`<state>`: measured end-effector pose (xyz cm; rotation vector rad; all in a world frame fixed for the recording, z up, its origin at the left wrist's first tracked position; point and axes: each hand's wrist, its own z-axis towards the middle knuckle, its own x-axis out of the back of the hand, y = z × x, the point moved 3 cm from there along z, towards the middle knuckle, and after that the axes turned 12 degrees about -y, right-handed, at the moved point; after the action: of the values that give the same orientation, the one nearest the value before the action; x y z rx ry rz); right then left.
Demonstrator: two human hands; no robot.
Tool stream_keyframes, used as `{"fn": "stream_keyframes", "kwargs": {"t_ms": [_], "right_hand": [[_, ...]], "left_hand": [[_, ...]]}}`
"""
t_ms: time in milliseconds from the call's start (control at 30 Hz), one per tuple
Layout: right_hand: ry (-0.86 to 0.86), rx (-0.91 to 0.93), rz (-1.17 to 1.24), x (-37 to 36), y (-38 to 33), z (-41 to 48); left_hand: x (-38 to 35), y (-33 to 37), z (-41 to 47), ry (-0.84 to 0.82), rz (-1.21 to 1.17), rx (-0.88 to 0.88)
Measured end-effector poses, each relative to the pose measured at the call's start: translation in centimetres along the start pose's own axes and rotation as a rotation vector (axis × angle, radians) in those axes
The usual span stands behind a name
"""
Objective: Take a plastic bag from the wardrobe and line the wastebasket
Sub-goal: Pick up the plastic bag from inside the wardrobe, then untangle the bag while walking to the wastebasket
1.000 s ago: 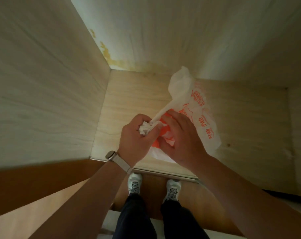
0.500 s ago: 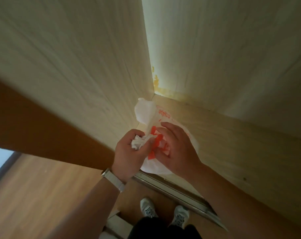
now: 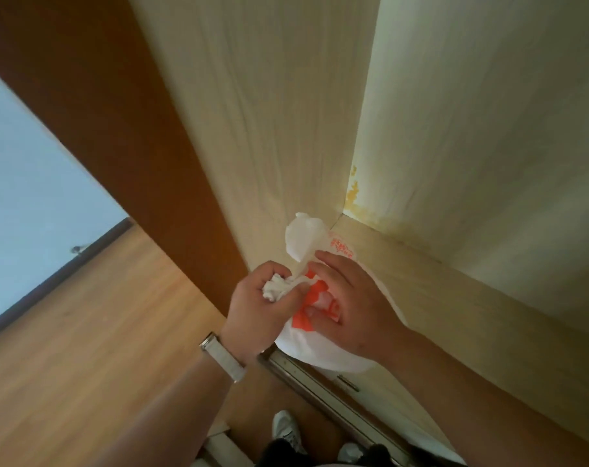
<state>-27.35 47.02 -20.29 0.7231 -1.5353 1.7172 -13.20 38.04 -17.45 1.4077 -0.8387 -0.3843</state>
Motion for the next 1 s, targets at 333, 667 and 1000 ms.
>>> {"fn": "stream_keyframes", "kwargs": {"t_ms": [333, 667, 1000], "right_hand": [[-0.065, 0.304, 0.038, -0.4, -4.9, -0.4], [-0.149, 0.560, 0.084, -1.6, -10.9, -2.1], [-0.225, 0.763, 0.105, -7.4, -17.7, -1.8]], "left_hand": [[2.7, 3.9, -5.5, 0.197, 0.030, -0.073], [3.8, 6.6, -15.3, 0.510, 0.068, -0.081], [10.1, 3.5, -23.6, 0.709, 0.155, 0.011]]}}
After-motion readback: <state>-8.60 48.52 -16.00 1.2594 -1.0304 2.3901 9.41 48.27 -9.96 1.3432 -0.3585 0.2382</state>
